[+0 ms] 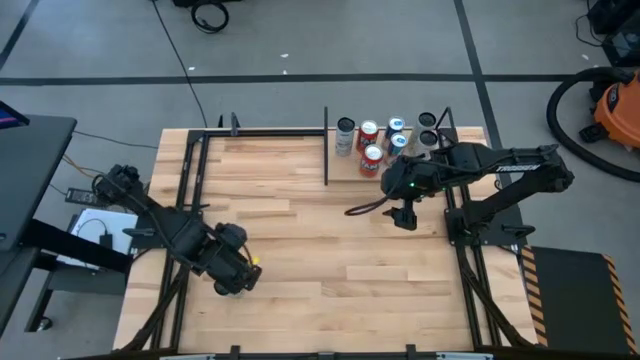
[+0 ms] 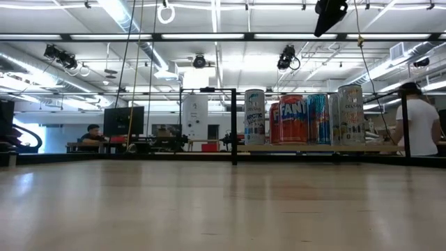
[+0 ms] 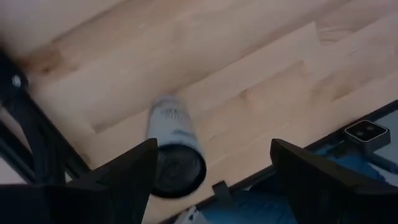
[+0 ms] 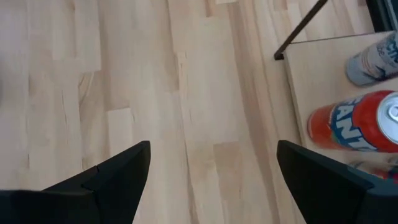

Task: Place canned beverage on shelf
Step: Put the white blue soda can on the shelf aligned with the other white blue soda can

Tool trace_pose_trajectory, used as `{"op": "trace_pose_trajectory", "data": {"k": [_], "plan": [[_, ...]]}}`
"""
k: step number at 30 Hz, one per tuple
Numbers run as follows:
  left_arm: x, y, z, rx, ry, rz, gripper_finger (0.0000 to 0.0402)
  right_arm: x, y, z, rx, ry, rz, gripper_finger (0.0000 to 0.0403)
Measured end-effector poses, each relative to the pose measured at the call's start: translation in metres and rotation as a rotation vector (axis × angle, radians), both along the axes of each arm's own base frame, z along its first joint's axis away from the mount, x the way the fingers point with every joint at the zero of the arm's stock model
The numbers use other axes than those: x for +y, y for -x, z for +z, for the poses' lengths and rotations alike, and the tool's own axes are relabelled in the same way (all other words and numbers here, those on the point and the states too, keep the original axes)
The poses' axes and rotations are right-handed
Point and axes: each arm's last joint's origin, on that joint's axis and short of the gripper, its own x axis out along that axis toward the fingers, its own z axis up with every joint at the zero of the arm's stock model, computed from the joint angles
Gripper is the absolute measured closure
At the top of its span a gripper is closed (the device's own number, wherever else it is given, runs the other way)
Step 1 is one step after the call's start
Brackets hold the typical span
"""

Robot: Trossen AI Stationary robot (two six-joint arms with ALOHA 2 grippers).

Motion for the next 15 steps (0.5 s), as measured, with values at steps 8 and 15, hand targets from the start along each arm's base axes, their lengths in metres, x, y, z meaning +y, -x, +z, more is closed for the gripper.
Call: {"op": "trace_pose_trajectory", "data": {"k": [8,15], "plan": [[-0.016,0.014,-0.001,0.030,0.030,0.136,0.0088,0.000,-0.001,0.001,-0.012,0.023,0.029,0.0045],[-0.025,0.024,-0.001,0.048,0.049,0.217,0.0088,0.000,-0.001,0.001,-0.012,0.022,0.029,0.0045]]}}
